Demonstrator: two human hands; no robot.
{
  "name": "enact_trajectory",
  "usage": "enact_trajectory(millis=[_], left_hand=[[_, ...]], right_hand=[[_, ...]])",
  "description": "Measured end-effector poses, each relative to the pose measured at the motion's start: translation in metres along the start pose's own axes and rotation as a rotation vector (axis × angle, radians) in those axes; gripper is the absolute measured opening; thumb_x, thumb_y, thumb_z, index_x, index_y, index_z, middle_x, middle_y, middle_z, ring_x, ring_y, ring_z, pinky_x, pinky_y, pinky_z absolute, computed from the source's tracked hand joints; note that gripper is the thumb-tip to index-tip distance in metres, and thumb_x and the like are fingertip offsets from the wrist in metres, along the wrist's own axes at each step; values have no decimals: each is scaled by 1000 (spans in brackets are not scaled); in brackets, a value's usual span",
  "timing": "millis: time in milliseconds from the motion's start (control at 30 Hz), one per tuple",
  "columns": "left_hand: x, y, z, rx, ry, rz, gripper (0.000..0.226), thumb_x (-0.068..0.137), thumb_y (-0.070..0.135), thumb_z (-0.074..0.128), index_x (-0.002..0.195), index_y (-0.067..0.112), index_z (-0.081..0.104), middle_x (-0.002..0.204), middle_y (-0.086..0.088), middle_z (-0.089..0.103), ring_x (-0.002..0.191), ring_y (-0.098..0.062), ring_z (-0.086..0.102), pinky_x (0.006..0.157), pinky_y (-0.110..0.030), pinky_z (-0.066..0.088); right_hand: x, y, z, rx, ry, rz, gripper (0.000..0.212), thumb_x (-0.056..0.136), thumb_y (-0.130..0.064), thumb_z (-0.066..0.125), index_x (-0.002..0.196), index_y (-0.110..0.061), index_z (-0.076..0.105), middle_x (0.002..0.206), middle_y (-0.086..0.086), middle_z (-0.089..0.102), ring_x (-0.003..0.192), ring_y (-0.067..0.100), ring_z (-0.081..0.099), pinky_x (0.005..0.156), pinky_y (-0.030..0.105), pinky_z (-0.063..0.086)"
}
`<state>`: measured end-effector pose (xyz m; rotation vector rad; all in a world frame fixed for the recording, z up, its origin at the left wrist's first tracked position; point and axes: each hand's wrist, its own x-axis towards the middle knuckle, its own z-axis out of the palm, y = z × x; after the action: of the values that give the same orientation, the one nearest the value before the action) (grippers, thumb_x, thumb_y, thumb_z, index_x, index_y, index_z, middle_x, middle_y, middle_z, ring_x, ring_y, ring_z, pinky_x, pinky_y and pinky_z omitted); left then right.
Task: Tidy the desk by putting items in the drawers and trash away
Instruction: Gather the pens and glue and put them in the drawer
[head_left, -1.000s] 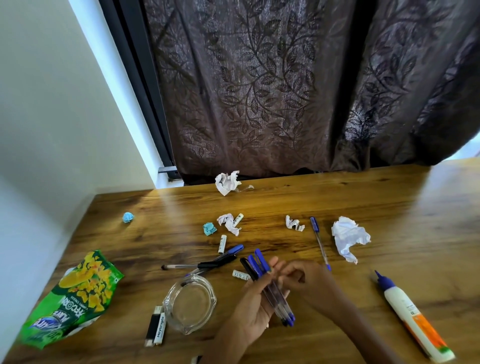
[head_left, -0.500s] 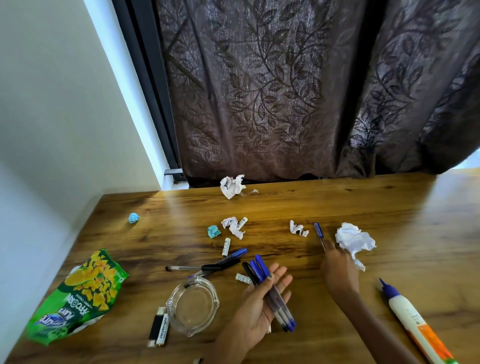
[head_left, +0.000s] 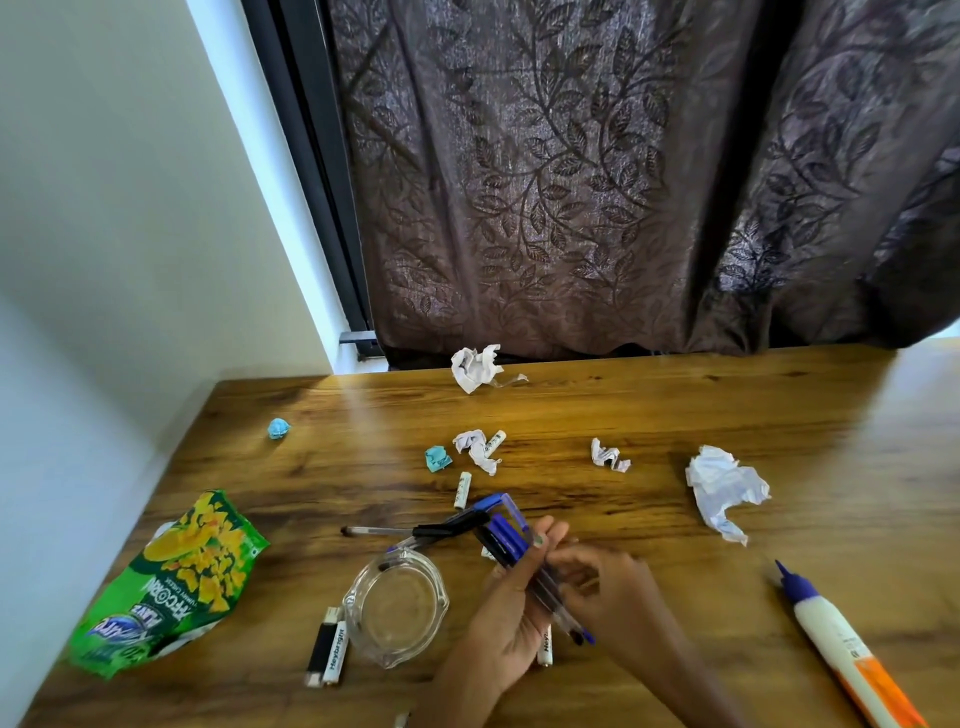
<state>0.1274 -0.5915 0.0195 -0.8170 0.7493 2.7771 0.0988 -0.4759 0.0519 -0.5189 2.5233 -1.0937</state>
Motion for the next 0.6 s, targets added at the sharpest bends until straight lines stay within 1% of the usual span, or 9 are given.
enact_trajectory(millis=[33,100,167,233,300,367,467,533,600], left_hand=[[-1,2,-2,-7,4,10,36,84,8,58,120,2,60,114,-15,68,93,-22,70,80,-36,56],[-4,9,-7,-23,5,31,34,87,5,56,121,2,59,114,-15,68,87,-22,71,79,-36,56],[-7,17,-14,-53,5,56,33,89,2,53,122,2,58,113,-16,68,78,-22,70,76,-35,59],[-12,27,-21,-83,27,103,34,89,1,52,122,2,57,114,-17,68,82,-25,71,75,-35,59],[-18,37,-29,-105,58,157,37,85,2,53,123,4,56,116,-17,67,89,-25,71,78,-37,58],[-27,47,-36,-127,80,201,42,81,4,54,123,5,56,116,-16,67,89,-25,71,79,-38,57],[-38,60,-48,-133,127,250,37,84,3,52,121,8,56,112,-13,69,89,-23,71,82,-40,55],[-45,66,-56,-131,160,282,30,91,1,48,118,10,56,105,-9,72,86,-22,72,80,-37,52],[-47,67,-60,-118,180,278,28,94,2,45,118,10,56,103,-7,71,83,-21,72,73,-34,59]], right_hand=[[1,-2,2,2,-14,-14,29,86,-5,60,111,-19,66,96,-15,65,79,-9,60,71,2,46],[6,-6,3,22,-8,-43,24,86,-7,61,104,-22,68,89,-20,64,77,-9,61,71,4,47],[13,-10,2,23,9,-70,18,88,-12,60,93,-28,66,82,-19,64,77,-5,62,69,12,51],[25,-12,5,5,27,-99,16,90,-15,58,88,-29,65,83,-15,67,75,4,64,70,20,54],[42,-15,14,-36,7,-131,14,93,-18,55,99,-25,66,94,-13,67,82,3,63,74,17,53],[61,-20,30,-104,-24,-193,20,93,-20,54,110,-20,65,106,-8,64,92,3,60,79,15,49],[84,-28,57,-260,-74,-313,27,94,-23,53,119,-20,62,117,-3,59,110,11,50,92,24,41],[95,-34,73,-382,-125,-379,30,94,-24,51,122,-17,59,122,1,57,117,16,43,95,27,36],[101,-35,79,-526,-144,-422,32,95,-24,49,123,-12,57,125,6,56,120,21,41,96,30,33]])
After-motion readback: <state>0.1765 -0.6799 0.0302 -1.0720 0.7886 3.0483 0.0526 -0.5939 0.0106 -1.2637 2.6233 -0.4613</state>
